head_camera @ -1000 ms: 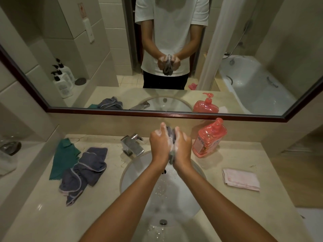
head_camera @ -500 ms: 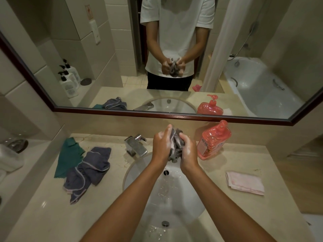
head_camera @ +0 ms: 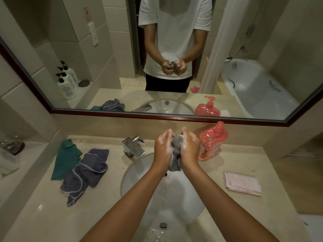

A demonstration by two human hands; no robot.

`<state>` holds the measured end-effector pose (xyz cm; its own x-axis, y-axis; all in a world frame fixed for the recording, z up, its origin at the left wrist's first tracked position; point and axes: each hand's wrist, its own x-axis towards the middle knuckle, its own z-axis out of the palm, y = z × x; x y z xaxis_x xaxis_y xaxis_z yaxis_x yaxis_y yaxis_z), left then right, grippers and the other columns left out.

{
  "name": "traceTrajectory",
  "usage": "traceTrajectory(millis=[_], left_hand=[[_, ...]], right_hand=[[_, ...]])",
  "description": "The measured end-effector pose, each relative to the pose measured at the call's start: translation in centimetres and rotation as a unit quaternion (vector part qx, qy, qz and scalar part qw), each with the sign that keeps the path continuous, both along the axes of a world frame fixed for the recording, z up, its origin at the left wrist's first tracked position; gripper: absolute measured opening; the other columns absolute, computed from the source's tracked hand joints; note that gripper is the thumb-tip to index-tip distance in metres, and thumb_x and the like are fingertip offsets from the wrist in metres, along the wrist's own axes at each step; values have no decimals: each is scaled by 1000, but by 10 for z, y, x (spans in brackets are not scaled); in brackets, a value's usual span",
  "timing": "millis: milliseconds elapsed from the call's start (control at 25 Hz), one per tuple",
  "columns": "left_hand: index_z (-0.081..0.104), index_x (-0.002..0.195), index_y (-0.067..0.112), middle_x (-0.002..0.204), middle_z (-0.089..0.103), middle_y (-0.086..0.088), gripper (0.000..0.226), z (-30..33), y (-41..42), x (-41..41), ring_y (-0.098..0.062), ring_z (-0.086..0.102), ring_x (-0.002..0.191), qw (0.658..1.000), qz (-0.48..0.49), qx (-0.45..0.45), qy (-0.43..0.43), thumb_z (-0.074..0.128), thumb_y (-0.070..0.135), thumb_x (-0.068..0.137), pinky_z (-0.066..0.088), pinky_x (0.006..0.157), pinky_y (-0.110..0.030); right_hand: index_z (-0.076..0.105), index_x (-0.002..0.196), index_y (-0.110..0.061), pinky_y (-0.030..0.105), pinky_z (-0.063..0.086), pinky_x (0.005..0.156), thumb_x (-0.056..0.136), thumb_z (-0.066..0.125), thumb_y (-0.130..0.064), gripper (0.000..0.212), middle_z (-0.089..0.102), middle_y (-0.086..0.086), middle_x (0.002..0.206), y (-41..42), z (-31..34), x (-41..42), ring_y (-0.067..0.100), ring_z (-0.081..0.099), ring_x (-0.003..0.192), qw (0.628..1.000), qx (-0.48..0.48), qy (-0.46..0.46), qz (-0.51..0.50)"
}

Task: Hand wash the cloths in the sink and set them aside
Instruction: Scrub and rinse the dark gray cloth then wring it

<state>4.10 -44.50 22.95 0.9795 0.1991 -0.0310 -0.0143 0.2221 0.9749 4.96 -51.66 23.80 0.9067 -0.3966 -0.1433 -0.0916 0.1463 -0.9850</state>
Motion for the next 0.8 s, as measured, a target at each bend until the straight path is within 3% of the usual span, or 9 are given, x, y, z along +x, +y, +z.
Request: traceTrajectory(millis=[80,160,280,400,560,800], left_hand=[[59,69,24,58,58,12,41,0,-6,-3,-1,55,55,1000,20,13,-3,46,28,107,46,57,-19],[60,66,28,55,59,14,45,-1,-9,-5,3,55,53,999,29,41,-15,45,30,108,43,55,-13],[52,70,20,55,54,12,40,4,0,3,3,51,50,997,77,25,5,45,32,107,42,53,-14],[49,70,17,55,51,10,39,4,11,11,5,48,49,995,97,22,2,44,28,107,40,54,-12],[53,70,24,54,60,18,40,0,-3,-8,6,55,52,996,61,60,2,43,31,108,42,53,-9],[52,74,20,63,54,12,36,10,16,6,6,54,52,997,78,-1,20,44,31,107,46,56,-14]], right_hand=[[40,58,-18,29,30,52,98,61,-26,46,36,-1,53,3,8,8,16,34,51,1000,-20,10,-20],[50,68,-10,30,31,55,98,62,-26,37,38,8,59,1,12,16,19,35,55,999,-2,27,-25],[53,63,-11,26,38,49,100,61,-31,43,48,0,52,12,1,6,14,46,49,999,-17,47,13],[54,60,-16,30,42,55,101,57,-34,46,54,-1,53,25,-7,-5,16,53,54,998,-44,38,39],[53,56,-16,24,42,54,103,55,-28,48,54,-4,52,11,4,18,12,51,50,998,-46,39,11],[54,49,-16,23,37,46,104,52,-28,56,53,-4,46,31,-15,0,4,48,42,995,-85,25,55]])
